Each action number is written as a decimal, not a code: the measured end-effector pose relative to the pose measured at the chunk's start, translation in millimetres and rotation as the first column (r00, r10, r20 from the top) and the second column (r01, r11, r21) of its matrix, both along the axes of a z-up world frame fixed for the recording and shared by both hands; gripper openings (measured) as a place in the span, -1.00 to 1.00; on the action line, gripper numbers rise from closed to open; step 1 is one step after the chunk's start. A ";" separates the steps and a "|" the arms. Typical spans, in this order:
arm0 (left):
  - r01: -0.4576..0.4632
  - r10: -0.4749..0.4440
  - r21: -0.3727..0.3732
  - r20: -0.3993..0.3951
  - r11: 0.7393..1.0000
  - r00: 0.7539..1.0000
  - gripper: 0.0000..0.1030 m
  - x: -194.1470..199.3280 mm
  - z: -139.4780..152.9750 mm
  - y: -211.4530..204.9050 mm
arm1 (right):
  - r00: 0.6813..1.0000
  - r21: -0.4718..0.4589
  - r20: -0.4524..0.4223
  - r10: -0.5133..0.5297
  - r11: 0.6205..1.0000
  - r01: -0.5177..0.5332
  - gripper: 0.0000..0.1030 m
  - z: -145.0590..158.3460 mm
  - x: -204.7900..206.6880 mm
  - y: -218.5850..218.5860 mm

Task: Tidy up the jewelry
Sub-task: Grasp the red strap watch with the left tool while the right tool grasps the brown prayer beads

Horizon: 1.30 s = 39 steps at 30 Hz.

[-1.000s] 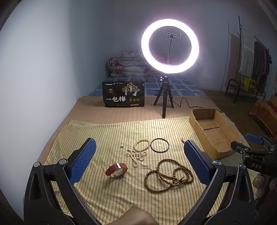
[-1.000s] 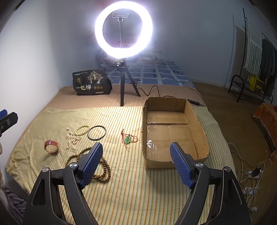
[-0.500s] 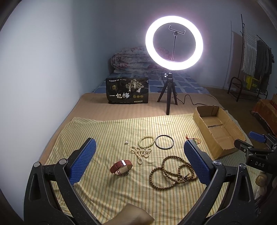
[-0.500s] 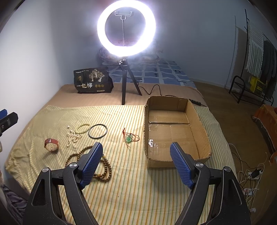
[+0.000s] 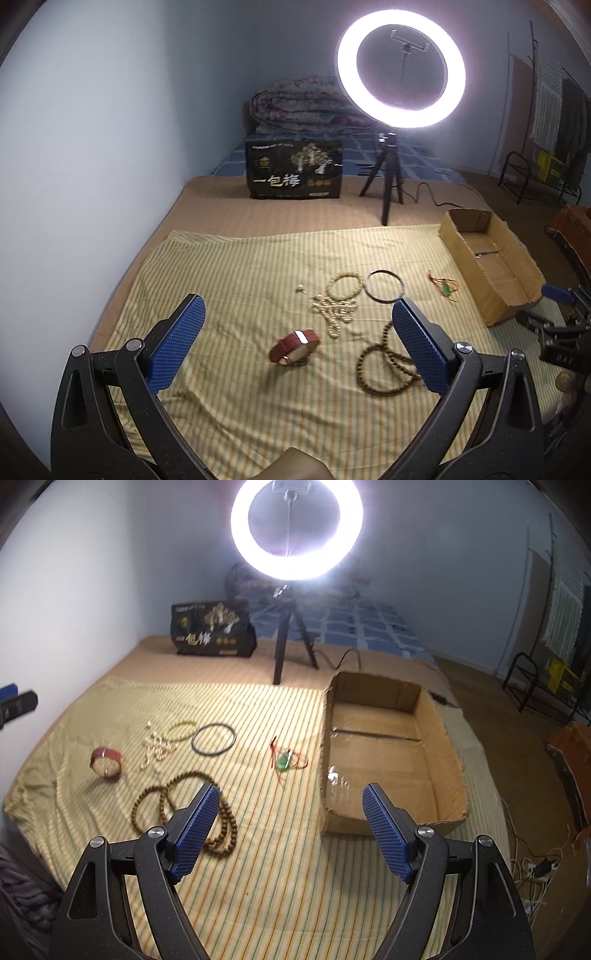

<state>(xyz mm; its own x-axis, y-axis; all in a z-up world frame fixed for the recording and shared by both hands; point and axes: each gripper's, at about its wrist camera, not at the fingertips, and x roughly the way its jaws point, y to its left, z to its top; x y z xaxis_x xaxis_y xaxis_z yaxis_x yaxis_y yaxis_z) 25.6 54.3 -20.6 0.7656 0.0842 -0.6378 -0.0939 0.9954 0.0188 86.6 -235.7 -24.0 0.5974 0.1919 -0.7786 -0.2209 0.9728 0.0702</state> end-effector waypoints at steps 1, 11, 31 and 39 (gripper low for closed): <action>-0.008 0.008 -0.003 -0.007 1.000 1.000 1.00 2.7 -1.8 4.7 | 1.000 0.001 -0.013 0.018 1.000 -0.018 0.55 -3.5 1.3 1.8; 0.005 -0.025 -0.100 -0.204 0.995 0.979 0.66 40.1 -50.8 34.5 | 0.971 0.035 -0.147 0.191 0.982 -0.187 0.55 -37.4 16.4 32.2; 0.246 -0.207 0.059 -0.381 0.967 0.901 0.63 76.8 -118.7 14.7 | 0.820 0.058 -0.312 0.480 0.871 -0.488 0.55 -98.0 29.5 88.7; 0.271 -0.246 0.000 -0.423 0.963 0.872 0.18 90.3 -137.4 18.9 | 0.786 0.051 -0.351 0.509 0.849 -0.526 0.55 -118.2 36.4 98.9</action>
<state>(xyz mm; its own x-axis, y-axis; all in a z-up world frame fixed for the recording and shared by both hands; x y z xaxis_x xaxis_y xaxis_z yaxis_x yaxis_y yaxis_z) 116.0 73.2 -157.9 0.4306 -0.0342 -0.9019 0.1957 0.9790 0.0563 123.0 -136.8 -142.2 0.1165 0.3540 -0.9279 -0.6629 0.7235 0.1928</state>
